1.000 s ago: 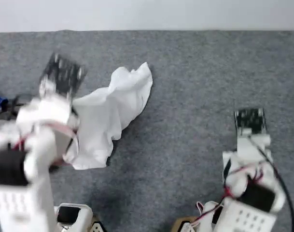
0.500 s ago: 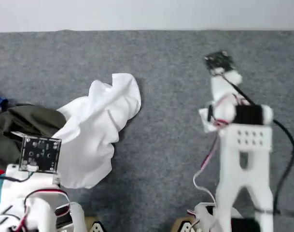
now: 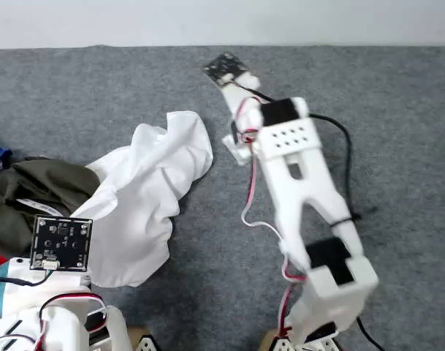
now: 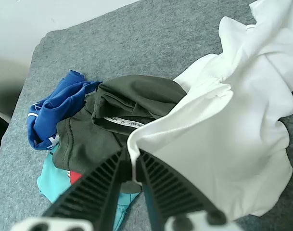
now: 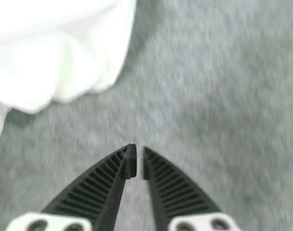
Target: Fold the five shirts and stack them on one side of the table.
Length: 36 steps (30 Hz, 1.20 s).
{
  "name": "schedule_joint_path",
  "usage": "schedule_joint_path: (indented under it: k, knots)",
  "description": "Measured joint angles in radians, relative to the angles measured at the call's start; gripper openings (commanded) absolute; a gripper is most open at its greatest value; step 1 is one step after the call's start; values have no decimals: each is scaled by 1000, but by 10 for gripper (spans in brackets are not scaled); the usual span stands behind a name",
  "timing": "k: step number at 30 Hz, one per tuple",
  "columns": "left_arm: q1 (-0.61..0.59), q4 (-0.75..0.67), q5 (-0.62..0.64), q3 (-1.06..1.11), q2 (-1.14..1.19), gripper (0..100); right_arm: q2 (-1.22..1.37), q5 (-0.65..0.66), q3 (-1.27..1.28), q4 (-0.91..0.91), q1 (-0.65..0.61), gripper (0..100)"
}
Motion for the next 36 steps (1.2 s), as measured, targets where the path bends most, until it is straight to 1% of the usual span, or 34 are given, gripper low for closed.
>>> schedule_joint_path:
  k: [2, 3, 9, 12, 20, 23, 30, 36]
  knots:
    - [0, 0, 0, 0, 0, 5, 80, -2, -75, -11, -21, 273]
    - [0, 0, 0, 0, 0, 5, 117, -9, -112, -11, -34, 281]
    - [0, 0, 0, 0, 0, 5, 334, -149, -351, -15, -112, 282]
    - [0, 0, 0, 0, 0, 5, 431, -192, -466, -15, -152, 282]
    - [0, 0, 0, 0, 0, 5, 560, -298, -724, -15, -224, 283]
    - [0, 0, 0, 0, 0, 5, 575, -315, -767, -15, -244, 283]
    - [0, 0, 0, 0, 0, 5, 578, -319, -767, -15, -247, 283]
    - [0, 0, 0, 0, 0, 5, 672, -319, -766, 15, -249, 280]
